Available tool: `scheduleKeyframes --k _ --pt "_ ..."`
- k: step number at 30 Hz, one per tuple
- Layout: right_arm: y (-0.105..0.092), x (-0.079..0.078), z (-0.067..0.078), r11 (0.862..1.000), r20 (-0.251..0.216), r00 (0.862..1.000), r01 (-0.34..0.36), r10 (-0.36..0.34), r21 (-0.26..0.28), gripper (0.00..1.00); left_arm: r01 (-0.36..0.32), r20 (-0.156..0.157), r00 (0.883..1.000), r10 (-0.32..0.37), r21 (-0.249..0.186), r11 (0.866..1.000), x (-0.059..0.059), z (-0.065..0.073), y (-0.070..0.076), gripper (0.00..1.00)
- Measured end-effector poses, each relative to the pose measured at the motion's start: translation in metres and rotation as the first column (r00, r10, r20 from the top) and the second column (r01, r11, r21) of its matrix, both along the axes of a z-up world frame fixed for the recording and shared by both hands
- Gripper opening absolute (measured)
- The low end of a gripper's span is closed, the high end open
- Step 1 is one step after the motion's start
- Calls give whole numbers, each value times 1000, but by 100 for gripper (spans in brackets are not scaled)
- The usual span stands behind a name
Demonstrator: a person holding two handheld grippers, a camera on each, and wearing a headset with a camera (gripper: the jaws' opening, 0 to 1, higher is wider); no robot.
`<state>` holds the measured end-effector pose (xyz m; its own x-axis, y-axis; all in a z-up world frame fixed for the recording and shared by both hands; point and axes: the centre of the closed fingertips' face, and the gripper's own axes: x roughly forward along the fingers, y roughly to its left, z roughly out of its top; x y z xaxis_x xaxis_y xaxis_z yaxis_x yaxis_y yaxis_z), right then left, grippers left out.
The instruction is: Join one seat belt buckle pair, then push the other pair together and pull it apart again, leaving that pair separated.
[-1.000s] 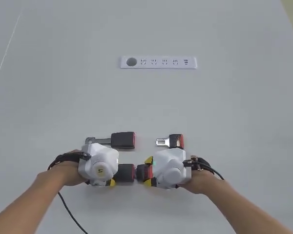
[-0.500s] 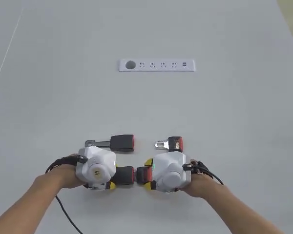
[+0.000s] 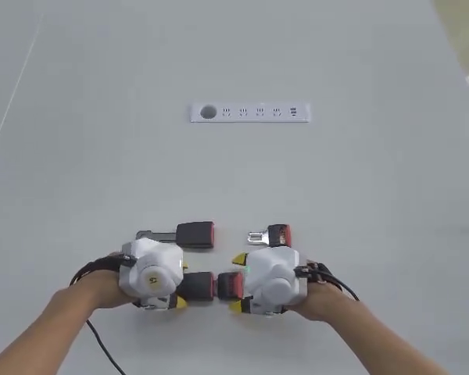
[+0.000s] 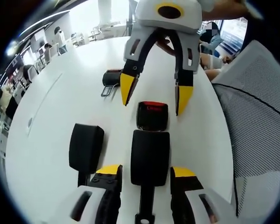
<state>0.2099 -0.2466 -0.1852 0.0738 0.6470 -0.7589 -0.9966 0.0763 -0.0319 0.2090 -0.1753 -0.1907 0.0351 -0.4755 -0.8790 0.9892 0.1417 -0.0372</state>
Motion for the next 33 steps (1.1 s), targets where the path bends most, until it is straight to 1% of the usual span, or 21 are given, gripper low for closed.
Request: scheduleKeyframes --k 2,4,6,7,8,9,12,13,14,16,18,20,21,22,24,25,26,27,29,31,33 --pt "-1 2 3 1000 8 1000 9 -9 9 48 -12 4 1000 12 -2 1000 1 1 1 45" --pt "-2 5 5 1000 11 1000 18 -18 14 50 -17 7 1000 17 -11 1000 1 4 0 45" --pt "-4 6 10 999 14 999 29 -29 17 51 -28 12 1000 28 -17 999 4 5 2 45" --pt "-6 8 14 999 16 999 34 -35 19 52 -30 15 999 30 -18 999 5 7 3 45" --pt "-6 9 10 999 18 999 37 -37 21 53 -35 17 999 36 -21 999 6 9 3 45" --pt "-7 10 11 999 19 999 39 -39 24 53 -43 20 999 44 -24 999 6 11 3 46" --pt "-10 14 20 998 23 998 51 -52 34 56 -67 24 997 68 -41 997 8 22 3 47" --pt "-10 16 21 998 26 998 57 -58 38 57 -72 25 997 73 -43 996 9 21 4 47" --pt "-11 18 20 997 26 998 61 -63 41 57 -80 30 996 82 -45 996 11 22 7 48" --pt "-13 20 24 997 29 997 68 -69 44 59 -89 33 995 91 -50 995 13 25 9 48" --pt "-15 24 26 996 35 997 74 -76 47 60 -101 40 994 103 -51 994 16 28 12 49" --pt "-17 28 33 995 36 996 85 -87 55 61 -118 41 992 120 -57 991 20 32 16 49" --pt "-18 30 34 995 38 995 88 -90 56 62 -129 44 990 132 -65 989 26 33 21 50" --pt "-20 33 34 994 40 995 93 -95 58 62 -138 46 989 141 -69 988 28 34 22 50" --pt "-25 38 35 993 40 994 98 -100 59 63 -148 49 987 152 -77 986 30 38 20 51" --pt "-26 40 35 993 40 994 101 -104 59 63 -153 54 986 158 -79 985 33 42 20 51" --pt "-27 40 38 993 41 994 102 -105 60 64 -154 57 986 159 -80 985 35 43 21 51" --pt "-29 43 39 993 46 993 106 -108 58 64 -157 60 985 162 -82 984 39 42 23 51" --pt "-33 47 38 992 51 992 110 -113 58 64 -159 65 984 164 -83 984 45 42 25 51" --pt "-37 51 43 992 57 991 115 -118 57 64 -161 71 983 167 -83 983 51 44 27 51" --pt "-43 56 43 992 61 991 119 -122 50 64 -161 74 983 167 -84 983 54 46 24 51"
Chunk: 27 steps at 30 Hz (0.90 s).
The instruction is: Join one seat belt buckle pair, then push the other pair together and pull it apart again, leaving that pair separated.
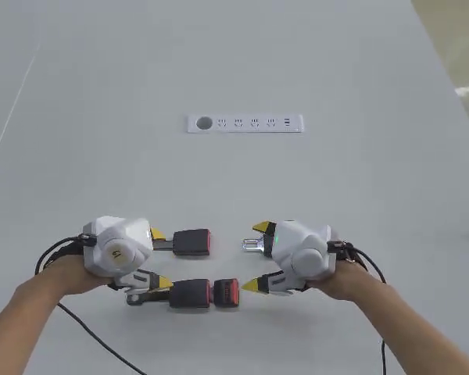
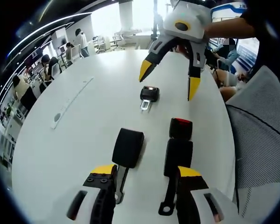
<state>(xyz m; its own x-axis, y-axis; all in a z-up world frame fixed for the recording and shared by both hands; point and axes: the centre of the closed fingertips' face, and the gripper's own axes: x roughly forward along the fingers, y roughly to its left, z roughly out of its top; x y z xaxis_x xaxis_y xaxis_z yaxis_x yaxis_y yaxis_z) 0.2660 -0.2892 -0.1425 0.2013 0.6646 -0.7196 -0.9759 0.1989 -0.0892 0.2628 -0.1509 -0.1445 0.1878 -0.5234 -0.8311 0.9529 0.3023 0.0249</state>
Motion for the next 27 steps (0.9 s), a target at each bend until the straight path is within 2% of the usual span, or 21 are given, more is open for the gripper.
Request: scheduleKeyframes --k 5,12,18,27 --pt "-13 8 2 1000 1 1000 6 -6 -14 64 3 8 1000 -3 0 1000 11 3 -1 52" --pt "-30 20 -4 999 6 1000 8 -7 -37 63 14 14 1000 -15 17 1000 23 2 -1 52" --pt "-41 27 -10 999 4 1000 -3 3 -46 60 30 5 1000 -30 32 999 35 -4 2 52" --pt "-52 31 -18 997 -9 999 -32 32 -71 55 54 -16 998 -53 52 997 38 -13 -2 50"
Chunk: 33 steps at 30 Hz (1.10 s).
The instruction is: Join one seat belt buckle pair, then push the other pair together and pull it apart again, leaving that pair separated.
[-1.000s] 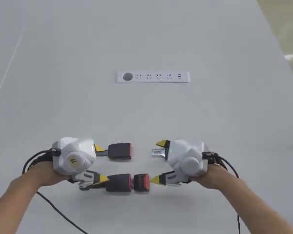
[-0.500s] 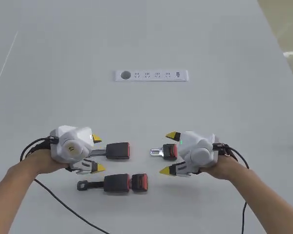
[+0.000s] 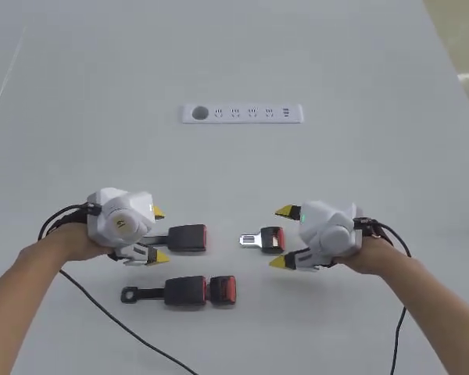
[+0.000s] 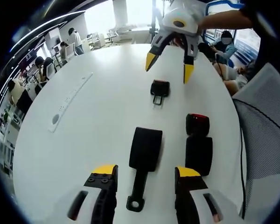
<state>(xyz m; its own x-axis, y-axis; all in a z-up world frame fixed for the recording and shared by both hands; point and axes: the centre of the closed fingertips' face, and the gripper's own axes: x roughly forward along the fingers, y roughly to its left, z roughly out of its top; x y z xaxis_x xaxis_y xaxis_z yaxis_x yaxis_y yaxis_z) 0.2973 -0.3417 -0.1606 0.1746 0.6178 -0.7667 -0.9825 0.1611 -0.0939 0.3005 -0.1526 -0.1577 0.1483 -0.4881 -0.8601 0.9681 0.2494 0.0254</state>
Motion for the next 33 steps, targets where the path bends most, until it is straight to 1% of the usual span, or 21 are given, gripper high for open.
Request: scheduleKeyframes --k 3,7,8,9,11,14,17,19,21,23,27,30,33 --pt "-4 1 -5 1000 -5 1000 -11 11 -10 53 7 -5 1000 -6 3 1000 0 -3 -2 48" --pt "-6 -2 -10 999 -14 999 -35 34 -28 51 17 -17 1000 -17 15 1000 3 -20 -2 47" --pt "-7 -3 -13 998 -17 999 -43 43 -36 50 22 -21 1000 -21 17 1000 4 -22 -3 46" --pt "-7 -3 -14 998 -19 999 -45 45 -39 49 25 -22 999 -25 21 999 4 -19 -3 46" --pt "-6 -2 -14 998 -23 998 -52 51 -40 48 29 -24 999 -28 24 999 5 -18 -5 44" --pt "-7 0 -18 997 -24 998 -62 61 -50 46 36 -30 999 -35 30 999 5 -20 -7 43" --pt "-6 2 -20 996 -28 997 -69 68 -54 45 42 -34 999 -41 38 998 7 -26 -8 42" --pt "-7 3 -26 995 -37 996 -78 75 -67 44 48 -39 998 -46 40 998 7 -30 -9 42" --pt "-8 2 -28 993 -46 995 -88 85 -77 42 57 -43 998 -55 46 997 6 -32 -11 42" --pt "-8 2 -30 992 -53 995 -90 86 -83 42 64 -48 997 -61 49 997 6 -35 -11 41" --pt "-8 3 -33 991 -65 994 -92 86 -99 41 81 -62 995 -78 53 995 6 -45 -11 39" --pt "-7 4 -37 990 -72 993 -97 90 -102 40 92 -69 994 -88 55 994 7 -45 -12 38" --pt "-7 4 -39 989 -77 993 -99 91 -107 40 100 -76 993 -95 64 993 7 -48 -14 38"
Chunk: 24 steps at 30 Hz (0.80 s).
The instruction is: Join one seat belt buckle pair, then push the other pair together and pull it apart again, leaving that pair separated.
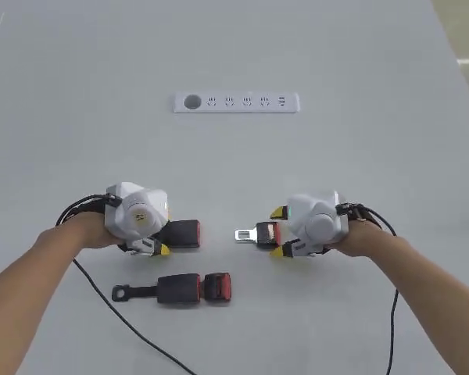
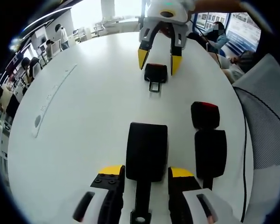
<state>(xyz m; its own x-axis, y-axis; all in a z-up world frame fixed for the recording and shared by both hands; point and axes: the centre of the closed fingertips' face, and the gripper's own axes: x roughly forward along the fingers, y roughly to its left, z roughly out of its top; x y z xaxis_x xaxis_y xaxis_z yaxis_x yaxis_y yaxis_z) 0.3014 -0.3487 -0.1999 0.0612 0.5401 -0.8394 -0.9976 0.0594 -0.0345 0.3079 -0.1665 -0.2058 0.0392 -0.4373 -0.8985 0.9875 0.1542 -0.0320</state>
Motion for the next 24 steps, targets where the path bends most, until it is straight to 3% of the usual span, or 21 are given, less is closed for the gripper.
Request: scheduleKeyframes --k 4,5,8,16,24 --pt "0 0 -6 1000 -8 1000 -5 5 -7 38 11 -8 1000 -11 10 1000 -1 -5 -1 37" --pt "0 -1 -4 1000 -9 1000 -9 9 -9 38 32 7 999 -32 2 999 2 -3 -2 35" --pt "-1 1 -5 1000 -4 1000 -13 13 -12 36 18 -12 1000 -18 5 1000 1 -2 -2 34" --pt "-1 2 -5 1000 6 1000 -13 13 -7 33 22 8 1000 -22 0 1000 -1 4 -3 33" --pt "-1 2 -6 1000 5 1000 -13 13 -5 32 36 6 999 -36 11 999 1 -1 1 32"
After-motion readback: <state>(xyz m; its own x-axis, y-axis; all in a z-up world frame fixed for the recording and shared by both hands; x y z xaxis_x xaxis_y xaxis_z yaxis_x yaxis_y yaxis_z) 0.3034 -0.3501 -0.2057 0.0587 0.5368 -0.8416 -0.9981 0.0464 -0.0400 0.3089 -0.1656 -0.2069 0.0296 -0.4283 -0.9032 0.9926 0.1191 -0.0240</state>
